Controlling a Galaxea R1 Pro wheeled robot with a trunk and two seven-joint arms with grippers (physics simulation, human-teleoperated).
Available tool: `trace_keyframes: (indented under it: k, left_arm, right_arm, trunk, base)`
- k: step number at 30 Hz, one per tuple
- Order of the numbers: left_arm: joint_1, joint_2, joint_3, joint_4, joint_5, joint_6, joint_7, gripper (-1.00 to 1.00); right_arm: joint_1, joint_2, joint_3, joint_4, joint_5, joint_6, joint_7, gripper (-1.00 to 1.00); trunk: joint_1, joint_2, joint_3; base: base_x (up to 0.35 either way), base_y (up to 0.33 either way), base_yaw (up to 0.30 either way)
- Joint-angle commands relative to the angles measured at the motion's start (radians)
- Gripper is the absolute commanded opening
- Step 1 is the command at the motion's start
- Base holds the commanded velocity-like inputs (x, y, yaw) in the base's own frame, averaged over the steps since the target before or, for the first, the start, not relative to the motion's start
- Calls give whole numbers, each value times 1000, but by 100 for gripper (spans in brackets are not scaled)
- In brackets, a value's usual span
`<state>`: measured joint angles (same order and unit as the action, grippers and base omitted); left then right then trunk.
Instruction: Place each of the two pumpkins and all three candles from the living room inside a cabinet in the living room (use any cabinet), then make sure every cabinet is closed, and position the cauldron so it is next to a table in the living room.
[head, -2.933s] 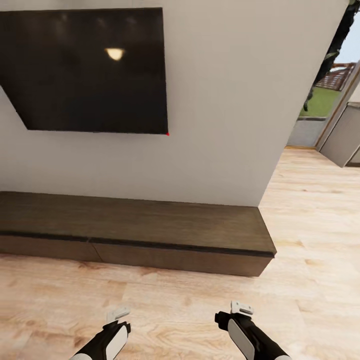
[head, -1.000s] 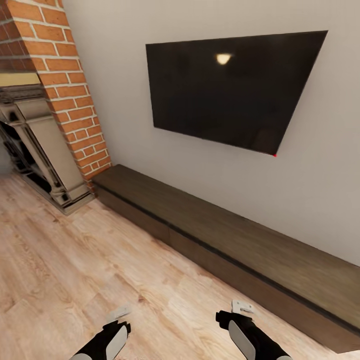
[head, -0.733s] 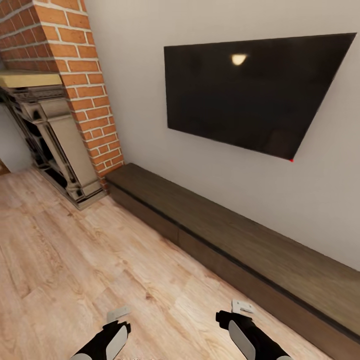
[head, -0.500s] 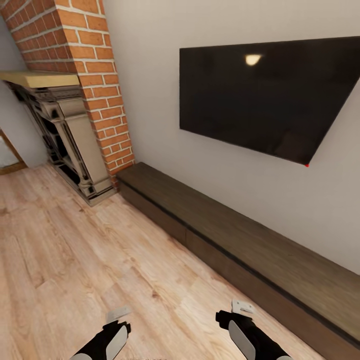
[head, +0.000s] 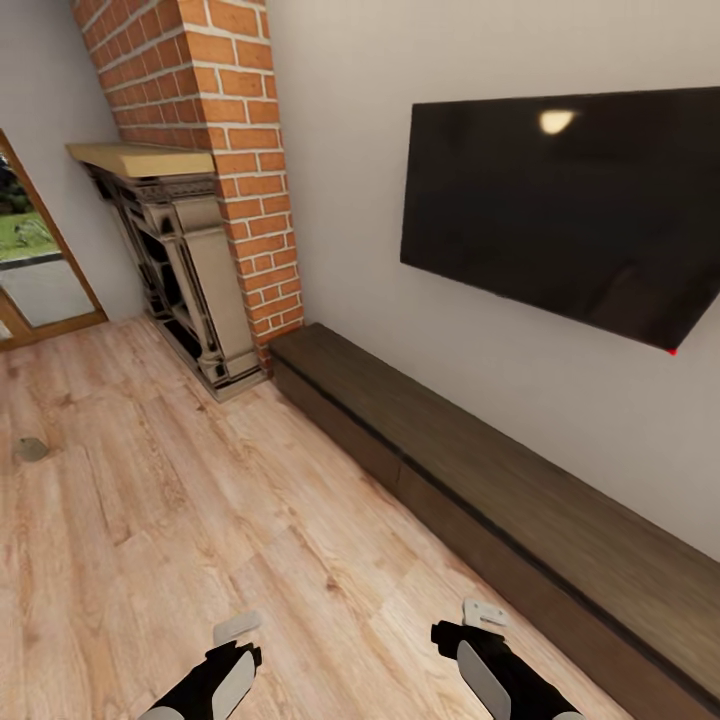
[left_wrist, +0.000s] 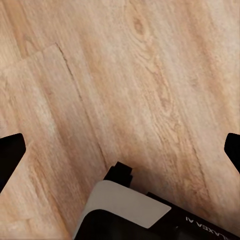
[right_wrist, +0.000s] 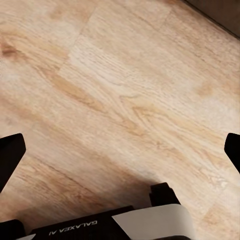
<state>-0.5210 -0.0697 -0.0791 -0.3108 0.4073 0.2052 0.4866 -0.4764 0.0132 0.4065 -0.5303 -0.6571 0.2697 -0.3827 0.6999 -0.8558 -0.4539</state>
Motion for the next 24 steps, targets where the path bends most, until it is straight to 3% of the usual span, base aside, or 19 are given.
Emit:
trace_keyframes:
  k: [1,15,24]
  left_arm:
    - [0,1,-8,-2,5,6,7,100]
    - [0,1,-8,-2,6,6,7,100]
    - [-1,4,-8,-2,7,5,7,100]
  right_arm:
    - [-1,-1,6,-2,-7,3,-8,100]
    - [-1,0,7,-2,-7,3,-8,100]
    - [-1,5,8,-2,-6,3,-9,100]
  trunk:
    - [-4,6,2]
    - [-57,104,46]
    - [-57,104,46]
  base:
    - [0,0,39]
    - [0,0,5]
    - [0,0,0]
